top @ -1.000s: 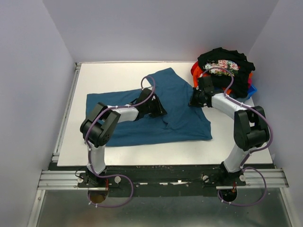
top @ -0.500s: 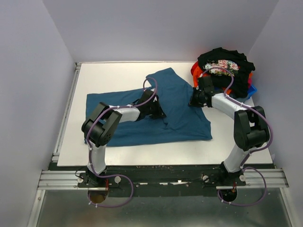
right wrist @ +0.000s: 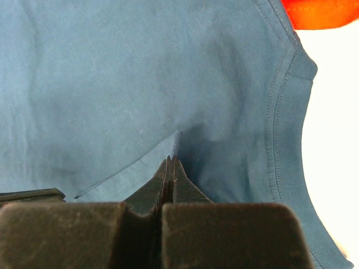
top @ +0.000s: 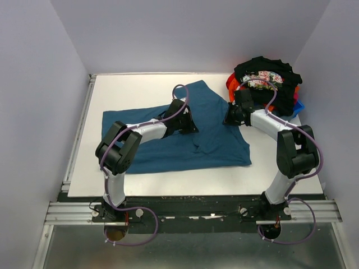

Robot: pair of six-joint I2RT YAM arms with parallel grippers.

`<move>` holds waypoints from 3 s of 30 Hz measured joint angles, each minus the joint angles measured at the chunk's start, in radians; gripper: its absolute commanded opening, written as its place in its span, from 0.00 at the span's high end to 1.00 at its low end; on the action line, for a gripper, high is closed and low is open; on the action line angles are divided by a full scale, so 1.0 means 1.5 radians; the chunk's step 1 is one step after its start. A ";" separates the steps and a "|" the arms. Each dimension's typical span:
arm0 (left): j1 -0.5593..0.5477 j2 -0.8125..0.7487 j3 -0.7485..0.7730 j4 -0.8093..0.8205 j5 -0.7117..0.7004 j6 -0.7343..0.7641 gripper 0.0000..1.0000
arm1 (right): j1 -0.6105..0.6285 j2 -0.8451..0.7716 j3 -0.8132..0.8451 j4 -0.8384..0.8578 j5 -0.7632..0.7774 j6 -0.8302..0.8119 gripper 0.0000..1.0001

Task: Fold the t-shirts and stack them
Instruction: Fold the flattened tshirt in 1/3 of the way

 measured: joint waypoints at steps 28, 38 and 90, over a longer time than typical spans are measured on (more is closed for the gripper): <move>-0.010 -0.005 -0.033 -0.024 -0.004 0.002 0.96 | 0.000 0.011 0.021 -0.004 -0.001 0.000 0.99; -0.011 0.000 -0.010 -0.054 -0.002 0.017 0.78 | 0.000 0.011 0.021 -0.004 -0.001 0.000 0.99; -0.029 0.042 0.146 -0.271 -0.067 0.160 0.53 | 0.000 0.039 0.065 -0.031 -0.005 -0.001 0.99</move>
